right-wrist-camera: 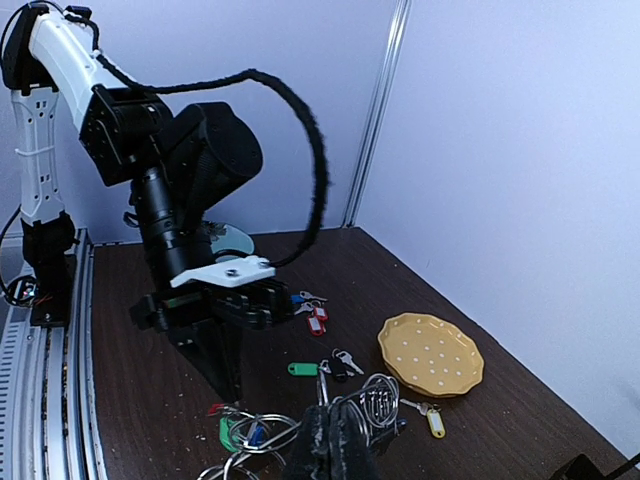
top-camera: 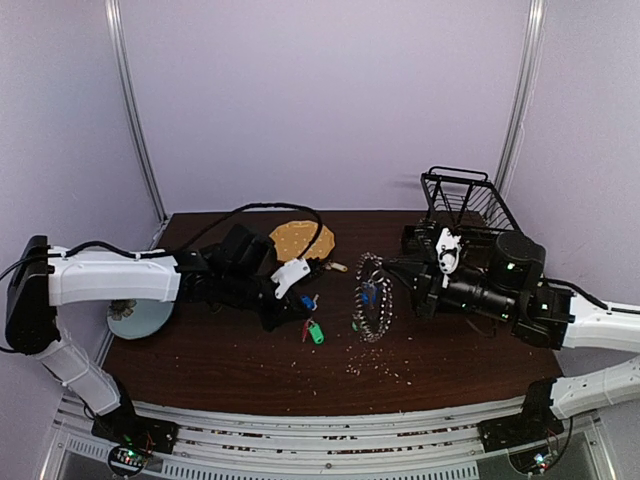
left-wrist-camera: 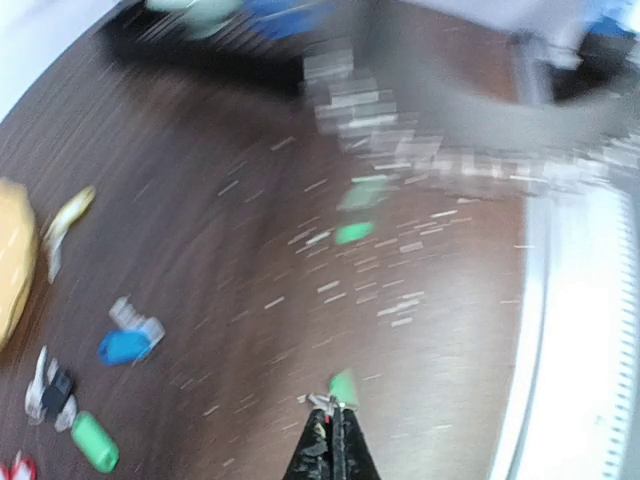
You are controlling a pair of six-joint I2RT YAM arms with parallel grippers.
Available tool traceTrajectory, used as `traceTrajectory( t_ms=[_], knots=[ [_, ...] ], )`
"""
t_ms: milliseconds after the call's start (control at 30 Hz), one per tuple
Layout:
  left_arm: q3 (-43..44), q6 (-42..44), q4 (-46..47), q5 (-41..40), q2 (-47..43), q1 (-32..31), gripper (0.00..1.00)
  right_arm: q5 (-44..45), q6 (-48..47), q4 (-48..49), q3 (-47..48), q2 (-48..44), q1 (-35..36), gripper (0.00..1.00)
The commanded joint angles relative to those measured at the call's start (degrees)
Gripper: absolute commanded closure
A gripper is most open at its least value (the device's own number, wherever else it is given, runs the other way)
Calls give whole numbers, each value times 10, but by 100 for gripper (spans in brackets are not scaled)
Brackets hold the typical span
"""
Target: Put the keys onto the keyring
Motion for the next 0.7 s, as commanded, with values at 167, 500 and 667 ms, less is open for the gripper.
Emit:
traceTrajectory(
  t_ms=[167, 500, 667],
  knots=[
    [-18, 101, 68, 262, 16, -60, 100, 43, -16, -48, 30, -78, -4, 100],
    [19, 79, 142, 287, 176, -65, 100, 37, -19, -55, 42, -60, -4, 100],
    [20, 22, 177, 182, 208, -22, 96, 26, -22, -53, 51, -47, -3, 100]
  ],
)
